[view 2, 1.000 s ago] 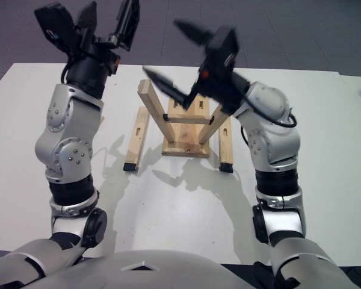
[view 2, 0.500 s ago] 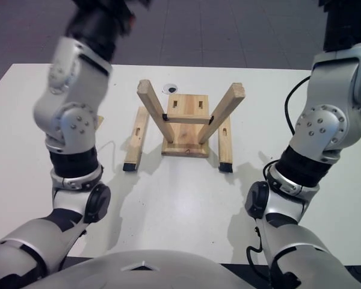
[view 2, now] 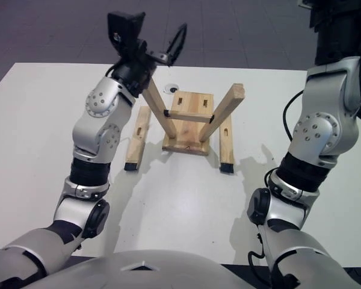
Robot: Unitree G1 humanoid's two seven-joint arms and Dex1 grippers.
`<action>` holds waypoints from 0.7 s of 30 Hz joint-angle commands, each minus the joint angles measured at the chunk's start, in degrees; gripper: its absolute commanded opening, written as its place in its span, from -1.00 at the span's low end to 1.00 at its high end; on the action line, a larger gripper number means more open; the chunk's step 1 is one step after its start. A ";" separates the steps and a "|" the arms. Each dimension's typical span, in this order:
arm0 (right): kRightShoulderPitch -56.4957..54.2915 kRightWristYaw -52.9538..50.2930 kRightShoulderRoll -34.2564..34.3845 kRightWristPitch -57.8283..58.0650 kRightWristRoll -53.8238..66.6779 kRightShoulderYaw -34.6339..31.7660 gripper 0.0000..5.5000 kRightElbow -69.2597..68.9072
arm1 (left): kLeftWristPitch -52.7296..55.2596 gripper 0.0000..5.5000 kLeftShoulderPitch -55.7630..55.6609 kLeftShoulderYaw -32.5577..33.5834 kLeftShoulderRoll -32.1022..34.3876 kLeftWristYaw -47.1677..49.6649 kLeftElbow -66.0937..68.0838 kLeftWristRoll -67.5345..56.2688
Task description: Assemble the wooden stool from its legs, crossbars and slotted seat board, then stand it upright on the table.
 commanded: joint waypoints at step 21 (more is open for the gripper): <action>5.42 -7.10 4.91 -1.68 -8.74 6.39 0.96 4.35 | -15.07 0.96 -2.19 -1.80 -3.90 5.02 1.08 11.87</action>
